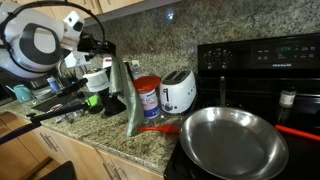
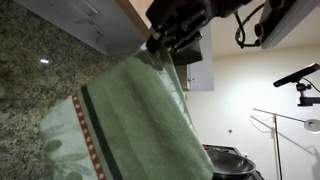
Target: Put the green towel on the orange lid
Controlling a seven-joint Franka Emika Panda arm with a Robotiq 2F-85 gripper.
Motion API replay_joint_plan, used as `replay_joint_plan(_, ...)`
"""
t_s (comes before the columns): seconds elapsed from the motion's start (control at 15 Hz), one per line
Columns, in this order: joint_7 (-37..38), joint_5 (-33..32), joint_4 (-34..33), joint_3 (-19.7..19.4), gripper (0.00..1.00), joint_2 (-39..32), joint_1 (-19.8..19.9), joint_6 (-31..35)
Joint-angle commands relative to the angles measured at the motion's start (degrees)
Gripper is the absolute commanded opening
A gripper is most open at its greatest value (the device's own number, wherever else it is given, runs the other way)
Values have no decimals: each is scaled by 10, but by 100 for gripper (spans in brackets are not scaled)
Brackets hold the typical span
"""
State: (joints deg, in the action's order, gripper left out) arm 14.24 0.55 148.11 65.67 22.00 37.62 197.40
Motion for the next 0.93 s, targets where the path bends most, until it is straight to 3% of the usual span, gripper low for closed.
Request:
replay_joint_plan(0.0,-33,-63,-9,-72,3,-95,-59,-25)
replay_joint_plan(0.47,-33,-149,-20,-231,3,-159,-219,-131)
replay_joint_plan(0.67,-63,-120,-29,-294,3,-189,-316,-151)
replay_joint_plan(0.87,-80,-84,-25,-362,3,-172,-419,-157)
